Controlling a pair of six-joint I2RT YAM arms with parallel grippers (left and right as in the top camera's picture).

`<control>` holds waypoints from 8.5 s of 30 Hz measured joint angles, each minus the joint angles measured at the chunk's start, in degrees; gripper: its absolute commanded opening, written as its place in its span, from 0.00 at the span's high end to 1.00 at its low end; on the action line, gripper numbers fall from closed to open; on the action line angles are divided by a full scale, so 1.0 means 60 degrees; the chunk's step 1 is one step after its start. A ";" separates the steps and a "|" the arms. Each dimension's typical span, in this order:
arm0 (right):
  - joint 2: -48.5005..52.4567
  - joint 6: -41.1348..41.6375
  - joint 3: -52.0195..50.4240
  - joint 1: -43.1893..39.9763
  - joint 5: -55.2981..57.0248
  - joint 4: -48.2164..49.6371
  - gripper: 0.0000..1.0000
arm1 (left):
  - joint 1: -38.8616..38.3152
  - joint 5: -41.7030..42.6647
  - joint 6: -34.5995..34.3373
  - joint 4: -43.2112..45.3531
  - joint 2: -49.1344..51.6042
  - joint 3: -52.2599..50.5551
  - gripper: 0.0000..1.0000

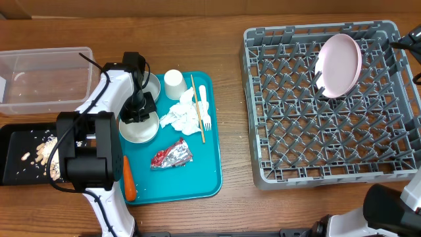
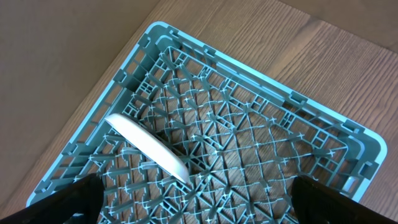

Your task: Sort waste into correct bins and load items into the dishwasher rack

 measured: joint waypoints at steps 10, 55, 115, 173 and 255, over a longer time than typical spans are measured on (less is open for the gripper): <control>0.0000 0.0000 0.0000 0.0000 0.0000 0.0007 0.00 | 0.0000 -0.0532 -0.0131 0.0470 0.0000 0.0000 0.96; 0.0000 -0.0004 0.0000 0.0000 0.0000 0.0000 0.00 | 0.0000 0.0543 -0.0113 -0.5064 -0.3530 0.4495 0.09; 0.0000 0.0000 0.0000 0.0000 0.0000 0.0000 0.00 | -0.4393 -0.0594 0.1322 0.1147 -0.3850 -0.3989 0.27; 0.0000 0.0004 -0.0004 0.0000 -0.0004 0.0004 0.00 | 0.3111 -0.1552 -0.0659 0.1155 -0.2728 0.3049 0.96; 0.0000 0.0004 -0.0004 0.0000 -0.0011 -0.0004 0.00 | -0.2732 0.0401 0.0892 -0.2171 0.0361 0.2896 0.07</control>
